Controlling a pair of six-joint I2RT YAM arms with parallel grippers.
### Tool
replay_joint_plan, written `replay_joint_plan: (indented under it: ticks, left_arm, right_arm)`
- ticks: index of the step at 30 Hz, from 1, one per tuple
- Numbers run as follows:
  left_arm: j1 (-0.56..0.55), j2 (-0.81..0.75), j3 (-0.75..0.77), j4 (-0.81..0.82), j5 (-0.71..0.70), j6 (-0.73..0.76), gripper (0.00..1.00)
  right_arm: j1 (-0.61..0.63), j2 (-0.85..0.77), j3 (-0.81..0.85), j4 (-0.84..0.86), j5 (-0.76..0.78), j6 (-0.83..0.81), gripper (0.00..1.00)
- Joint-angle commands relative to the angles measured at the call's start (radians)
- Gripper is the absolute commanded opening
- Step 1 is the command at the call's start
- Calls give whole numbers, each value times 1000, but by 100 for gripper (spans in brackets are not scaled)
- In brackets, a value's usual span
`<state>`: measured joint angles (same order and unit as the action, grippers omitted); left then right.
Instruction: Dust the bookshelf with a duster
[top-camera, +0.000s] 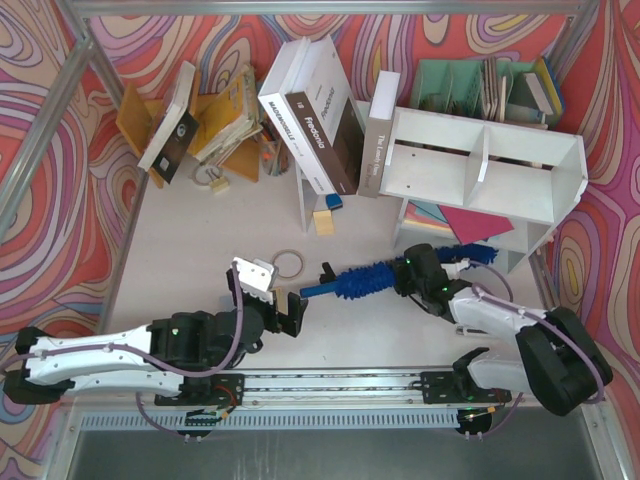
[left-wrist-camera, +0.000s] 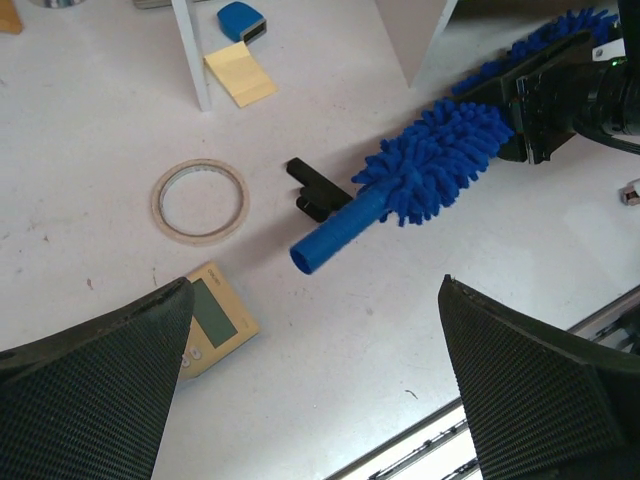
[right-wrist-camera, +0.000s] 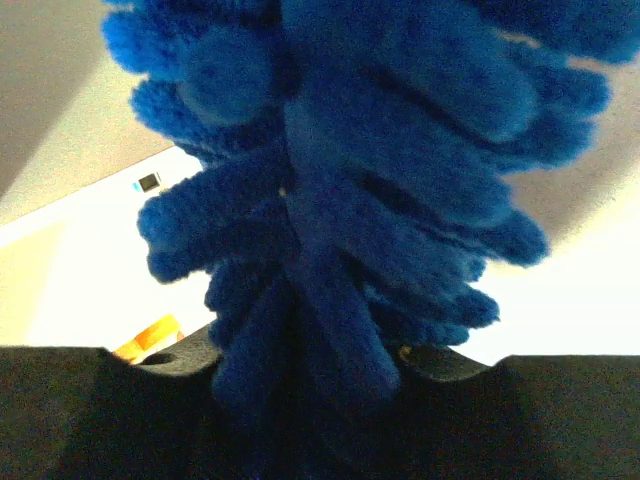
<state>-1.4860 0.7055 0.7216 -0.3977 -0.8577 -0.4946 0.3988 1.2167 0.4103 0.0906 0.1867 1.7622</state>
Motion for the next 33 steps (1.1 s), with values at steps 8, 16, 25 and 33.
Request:
replay_joint_plan:
  ticks: [8, 16, 25, 33]
  left_arm:
    - [-3, -10, -46, 31, -62, -26, 98]
    - [-4, -43, -45, -11, -118, -49, 98]
    - [22, 56, 76, -128, -214, -96, 98]
    - [129, 233, 207, -282, -243, -164, 98]
  right_arm:
    - [8, 102, 48, 61, 48, 40, 45]
    - [9, 11, 42, 5, 49, 4, 51]
    - [9, -186, 168, -281, 34, -414, 78]
    - [8, -352, 157, -230, -56, -950, 99]
